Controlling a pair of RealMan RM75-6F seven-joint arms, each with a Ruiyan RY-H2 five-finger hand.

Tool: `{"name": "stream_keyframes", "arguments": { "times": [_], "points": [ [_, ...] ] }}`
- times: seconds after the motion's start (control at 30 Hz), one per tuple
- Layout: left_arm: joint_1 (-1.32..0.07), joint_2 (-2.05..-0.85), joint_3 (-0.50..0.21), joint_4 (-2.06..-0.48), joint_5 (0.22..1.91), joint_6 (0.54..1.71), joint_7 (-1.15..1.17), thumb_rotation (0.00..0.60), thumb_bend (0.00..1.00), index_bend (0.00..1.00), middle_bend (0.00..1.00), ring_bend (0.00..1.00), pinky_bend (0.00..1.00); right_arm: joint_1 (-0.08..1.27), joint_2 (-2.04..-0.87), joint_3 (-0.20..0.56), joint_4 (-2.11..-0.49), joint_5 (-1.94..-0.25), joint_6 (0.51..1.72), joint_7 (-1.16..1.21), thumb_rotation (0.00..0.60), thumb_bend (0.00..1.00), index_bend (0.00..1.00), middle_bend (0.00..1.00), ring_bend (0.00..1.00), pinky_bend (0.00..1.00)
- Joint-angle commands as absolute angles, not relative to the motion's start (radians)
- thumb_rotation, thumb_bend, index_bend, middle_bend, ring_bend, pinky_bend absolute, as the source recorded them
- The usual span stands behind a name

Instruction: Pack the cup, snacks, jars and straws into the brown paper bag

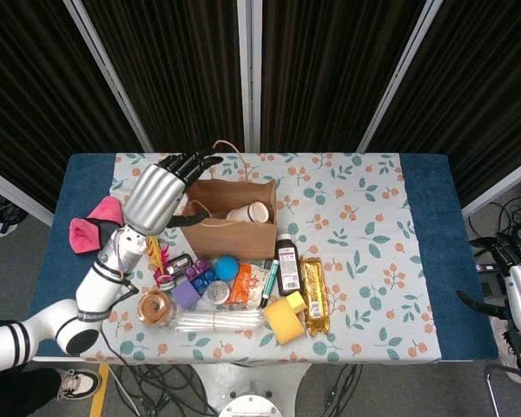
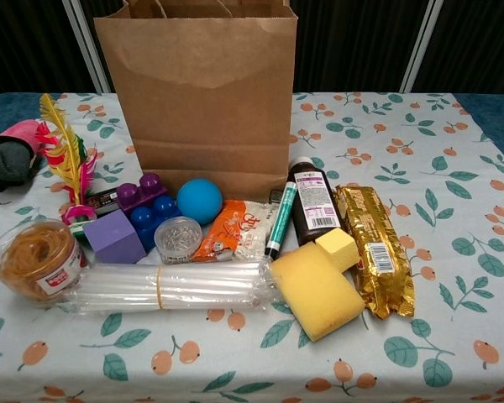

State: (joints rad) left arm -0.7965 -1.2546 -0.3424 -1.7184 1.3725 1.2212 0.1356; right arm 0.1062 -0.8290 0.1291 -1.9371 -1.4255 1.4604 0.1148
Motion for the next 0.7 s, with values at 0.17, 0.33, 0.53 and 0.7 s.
{"name": "stream_keyframes", "arguments": {
  "times": [0.17,0.33,0.53,0.7],
  "points": [
    [-0.689,-1.109,-0.346,-1.786,1.285,1.291,0.23,0.6,0.19,0.29,0.29,0.28,0.39,0.108,-0.832,0.127,-1.934,-1.43,1.454,0.124,0.6,0.0,0.27,0.25,0.13,0.23],
    [-0.567,-1.035,-0.3,-1.785,1.178,1.319,0.203,0.6,0.19,0.3,0.29,0.28,0.39,0.106,-0.835,0.124,-1.929,-1.434,1.454,0.129,0.6,0.0,0.27,0.25,0.13,0.23],
    [-0.454,-1.021,-0.13,-1.749,1.229,1.266,0.175,0.6,0.18,0.3,0.29,0.28,0.38,0.106,-0.834,0.12,-1.933,-1.439,1.448,0.125,0.6,0.0,0.27,0.25,0.13,0.23],
    [-0.397,-1.093,-0.017,-1.716,1.329,1.251,0.17,0.6,0.17,0.3,0.29,0.28,0.38,0.11,-0.838,0.119,-1.95,-1.45,1.449,0.097,0.6,0.0,0.27,0.25,0.13,0.23]
  ]
}}
